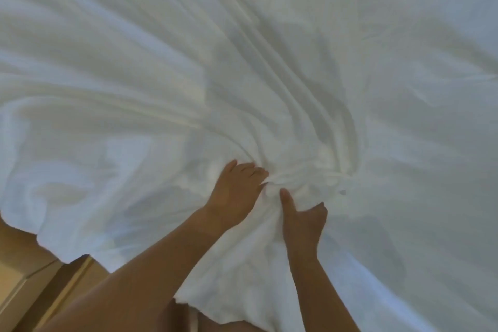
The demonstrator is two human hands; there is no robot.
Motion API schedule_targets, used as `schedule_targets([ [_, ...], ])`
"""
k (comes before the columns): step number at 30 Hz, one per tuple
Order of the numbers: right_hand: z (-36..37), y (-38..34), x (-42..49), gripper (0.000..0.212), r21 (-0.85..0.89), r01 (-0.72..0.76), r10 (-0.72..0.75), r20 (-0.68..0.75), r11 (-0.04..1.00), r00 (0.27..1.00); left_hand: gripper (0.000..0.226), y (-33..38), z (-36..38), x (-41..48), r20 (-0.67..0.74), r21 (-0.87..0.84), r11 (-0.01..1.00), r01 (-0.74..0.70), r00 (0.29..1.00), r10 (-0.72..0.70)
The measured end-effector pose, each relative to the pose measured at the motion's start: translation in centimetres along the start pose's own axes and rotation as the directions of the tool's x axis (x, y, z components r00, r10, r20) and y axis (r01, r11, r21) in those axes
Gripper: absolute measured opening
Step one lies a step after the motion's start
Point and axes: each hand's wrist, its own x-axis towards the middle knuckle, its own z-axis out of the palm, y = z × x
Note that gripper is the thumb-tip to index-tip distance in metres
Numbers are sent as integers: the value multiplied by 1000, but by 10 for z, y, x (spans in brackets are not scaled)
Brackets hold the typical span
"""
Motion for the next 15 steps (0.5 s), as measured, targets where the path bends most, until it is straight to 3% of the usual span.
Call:
schedule_targets([
  [1, 8, 0, -4, 51, -69, 3, -2, 26, 998, 1000, 26, -1, -2, -5, 18, -106, 991, 85, 996, -84],
  [3, 17, -8, -1, 32, -144, 71, -59, 84, 987, 995, 31, -4, -2, -16, -102, -262, 950, 172, 974, -205],
  [5, 9, -17, 11, 31, -199, 207, -198, 67, 958, 978, 32, -6, 0, -29, -170, -288, 933, 217, 947, -273],
  [8, -57, 7, 30, 35, -342, 233, -274, -76, 910, 959, 31, 8, 15, -49, 34, -185, 964, 193, 981, -190],
  [11, -114, 54, 19, 39, -470, 94, -153, -90, 878, 984, 60, 32, 45, -81, 140, -142, 989, 33, 990, -13],
  [13, -112, 70, 2, 41, -459, 84, -130, -69, 884, 989, 78, 39, 67, -106, 199, -121, 989, 87, 978, -61],
  [15, -98, 78, -18, 46, -431, 172, -200, -19, 886, 980, 77, 37, 90, -132, 261, -3, 991, 136, 956, -130],
])
